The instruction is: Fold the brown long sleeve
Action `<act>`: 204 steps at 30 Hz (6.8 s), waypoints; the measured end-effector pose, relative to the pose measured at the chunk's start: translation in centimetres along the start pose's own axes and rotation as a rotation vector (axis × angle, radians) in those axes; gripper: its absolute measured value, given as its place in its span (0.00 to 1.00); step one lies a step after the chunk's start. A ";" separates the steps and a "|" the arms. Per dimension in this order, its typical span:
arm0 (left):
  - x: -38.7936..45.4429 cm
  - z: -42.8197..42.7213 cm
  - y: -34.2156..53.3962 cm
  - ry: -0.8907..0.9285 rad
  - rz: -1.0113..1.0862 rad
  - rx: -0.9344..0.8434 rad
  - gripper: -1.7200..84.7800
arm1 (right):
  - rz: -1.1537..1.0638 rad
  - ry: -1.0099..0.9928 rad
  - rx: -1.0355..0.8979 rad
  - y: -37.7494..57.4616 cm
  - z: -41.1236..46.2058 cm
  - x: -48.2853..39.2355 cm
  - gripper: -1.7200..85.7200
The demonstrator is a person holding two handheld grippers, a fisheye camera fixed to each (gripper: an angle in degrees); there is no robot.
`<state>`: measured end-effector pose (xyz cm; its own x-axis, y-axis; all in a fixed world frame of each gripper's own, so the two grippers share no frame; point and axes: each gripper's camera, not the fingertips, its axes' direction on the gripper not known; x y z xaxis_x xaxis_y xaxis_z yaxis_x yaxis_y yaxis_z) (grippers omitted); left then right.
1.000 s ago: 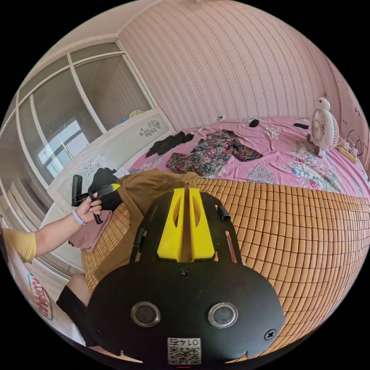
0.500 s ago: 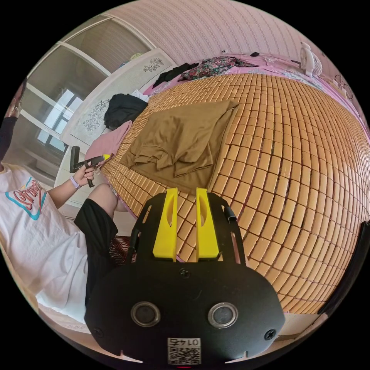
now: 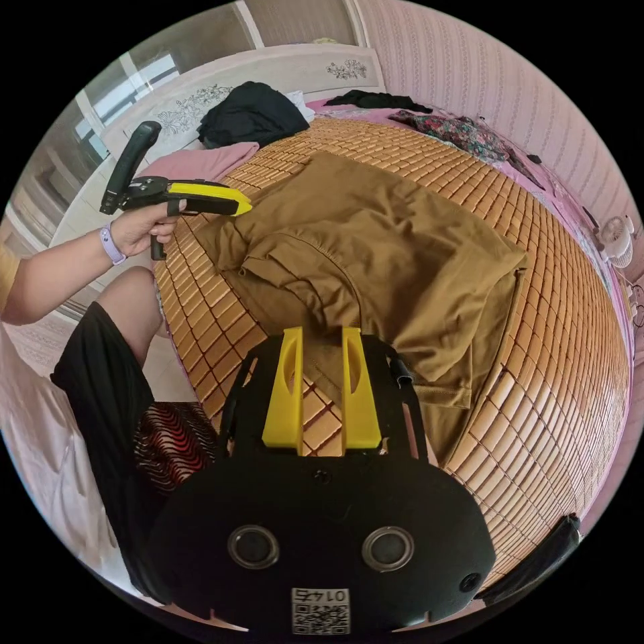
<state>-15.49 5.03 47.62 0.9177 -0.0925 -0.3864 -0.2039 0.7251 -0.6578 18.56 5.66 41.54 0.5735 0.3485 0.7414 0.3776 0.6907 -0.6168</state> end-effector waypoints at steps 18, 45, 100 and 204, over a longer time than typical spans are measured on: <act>1.7 -5.1 -3.6 0.182 0.123 -0.047 0.02 | 0.005 -0.161 -0.033 -0.5 -4.8 3.1 0.05; 1.5 4.0 0.7 0.097 0.122 -0.167 0.02 | 0.423 0.024 -0.023 -2.7 1.2 9.8 0.03; 14.7 4.9 19.9 0.269 0.362 0.009 0.02 | -0.208 0.126 -0.450 -34.6 14.5 0.4 0.02; 8.3 -1.5 20.1 -0.055 -0.025 0.145 0.04 | -0.076 -0.279 0.288 -10.0 -10.0 -11.1 0.04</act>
<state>-12.45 17.81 30.23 0.9399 -0.0769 -0.3326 -0.1332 0.8144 -0.5648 15.71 -11.43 36.85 0.3171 0.4206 0.8500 0.1695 0.8567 -0.4871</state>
